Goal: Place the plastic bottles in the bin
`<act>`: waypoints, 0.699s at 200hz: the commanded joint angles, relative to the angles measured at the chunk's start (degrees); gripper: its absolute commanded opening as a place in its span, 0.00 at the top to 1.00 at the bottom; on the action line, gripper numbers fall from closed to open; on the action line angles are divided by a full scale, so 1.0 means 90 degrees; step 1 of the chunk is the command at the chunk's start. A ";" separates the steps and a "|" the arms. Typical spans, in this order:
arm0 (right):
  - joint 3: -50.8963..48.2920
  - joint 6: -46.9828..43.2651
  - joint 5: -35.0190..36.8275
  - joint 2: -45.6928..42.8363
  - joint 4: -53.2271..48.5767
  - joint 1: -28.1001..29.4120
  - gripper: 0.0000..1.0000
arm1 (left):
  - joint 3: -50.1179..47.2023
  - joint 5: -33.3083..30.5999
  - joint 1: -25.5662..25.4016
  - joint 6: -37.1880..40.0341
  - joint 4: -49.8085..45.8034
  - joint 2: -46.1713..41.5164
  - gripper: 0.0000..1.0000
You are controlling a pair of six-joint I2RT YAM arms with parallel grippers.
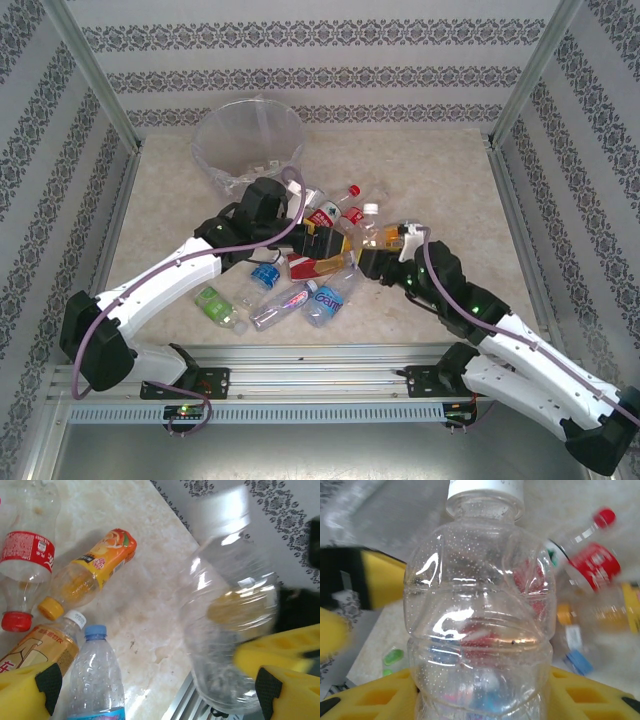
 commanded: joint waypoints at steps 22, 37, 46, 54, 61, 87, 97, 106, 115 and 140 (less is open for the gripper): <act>0.0100 -0.0668 -0.0413 0.0228 0.0628 0.0041 0.46 | 0.0006 0.0076 -0.0075 -0.0513 0.1337 -0.0021 0.00; -0.0067 -0.0509 -0.0395 0.0190 0.0924 0.0059 0.46 | 0.0217 0.0230 -0.0053 -0.0526 0.1324 0.0003 0.00; -0.0115 -0.0481 -0.0350 0.0161 0.1032 0.0059 0.46 | 0.0194 0.0392 -0.0051 -0.0764 0.1659 0.0018 0.00; -0.0067 -0.0462 -0.0312 0.0171 0.0981 0.0054 0.46 | 0.0166 0.0628 -0.0051 -0.1015 0.1946 0.0042 0.00; -0.0007 -0.0418 -0.0269 0.0160 0.0861 0.0058 0.47 | 0.0141 0.0750 -0.0051 -0.1263 0.2145 0.0094 0.00; -0.0163 -0.0292 -0.0251 0.0053 0.0968 0.0060 0.48 | -0.0187 0.0930 -0.0051 -0.1839 0.2693 0.0148 0.00; -0.0218 -0.0289 -0.0358 0.0069 0.1070 0.0060 0.48 | -0.0363 0.0803 -0.0051 -0.1891 0.2881 0.0124 0.00; -0.0209 -0.0315 -0.0538 0.0114 0.1117 0.0055 0.48 | -0.0484 0.0809 -0.0051 -0.2058 0.3177 0.0151 0.00; -0.0177 -0.0352 -0.0672 0.0172 0.1124 0.0060 0.48 | -0.0504 0.0938 -0.0059 -0.2259 0.3419 0.0253 0.00; -0.0174 -0.0357 -0.0871 0.0186 0.1308 0.0057 0.48 | -0.0531 0.1221 -0.0076 -0.2546 0.3909 0.0473 0.00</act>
